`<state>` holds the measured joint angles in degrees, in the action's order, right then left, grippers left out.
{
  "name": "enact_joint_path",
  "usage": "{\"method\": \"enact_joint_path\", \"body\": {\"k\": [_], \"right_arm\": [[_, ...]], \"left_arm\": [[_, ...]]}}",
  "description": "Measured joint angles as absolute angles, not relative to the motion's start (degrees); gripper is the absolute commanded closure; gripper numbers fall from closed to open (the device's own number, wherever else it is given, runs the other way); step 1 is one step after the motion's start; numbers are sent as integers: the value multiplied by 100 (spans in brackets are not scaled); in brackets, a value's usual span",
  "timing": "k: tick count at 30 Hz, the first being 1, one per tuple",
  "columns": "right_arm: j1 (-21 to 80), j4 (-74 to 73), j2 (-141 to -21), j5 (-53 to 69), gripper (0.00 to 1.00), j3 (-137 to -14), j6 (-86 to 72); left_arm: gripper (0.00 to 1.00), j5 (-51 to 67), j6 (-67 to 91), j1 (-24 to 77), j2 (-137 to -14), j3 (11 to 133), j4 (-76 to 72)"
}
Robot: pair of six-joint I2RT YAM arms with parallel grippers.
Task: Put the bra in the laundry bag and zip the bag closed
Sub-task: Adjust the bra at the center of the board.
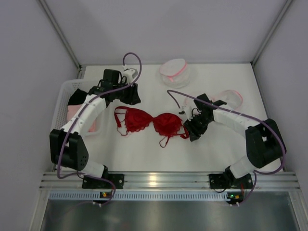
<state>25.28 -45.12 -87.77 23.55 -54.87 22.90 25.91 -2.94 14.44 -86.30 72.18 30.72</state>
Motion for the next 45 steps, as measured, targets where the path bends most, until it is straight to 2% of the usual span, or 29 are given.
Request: {"method": "enact_joint_path", "body": {"k": [11,15,17,26,33,45], "right_arm": [[3203,-3516,-9323,1625,53,-5387,1756],[3212,-3218,-9382,1551,91,-5384,1538],[3212,-3214,-9382,1500,99,-5363,1518],[3129,-4152,-8641,1330,100,-5485,2110],[3103,-5339,-8385,1752,100,-6519,2700],[3096,-6237,-10829,3540,100,-9035,2156]], "left_arm": [[57,2440,-294,1286,-8372,7223,3096],[55,2373,-314,1232,-8160,7220,3116],[55,2322,-322,1210,-8034,7210,3109],[56,2322,-429,1186,-7773,7032,3120],[55,2521,-681,1177,-7773,6973,3122],[55,2639,-998,1149,-7765,6661,3127]]}}
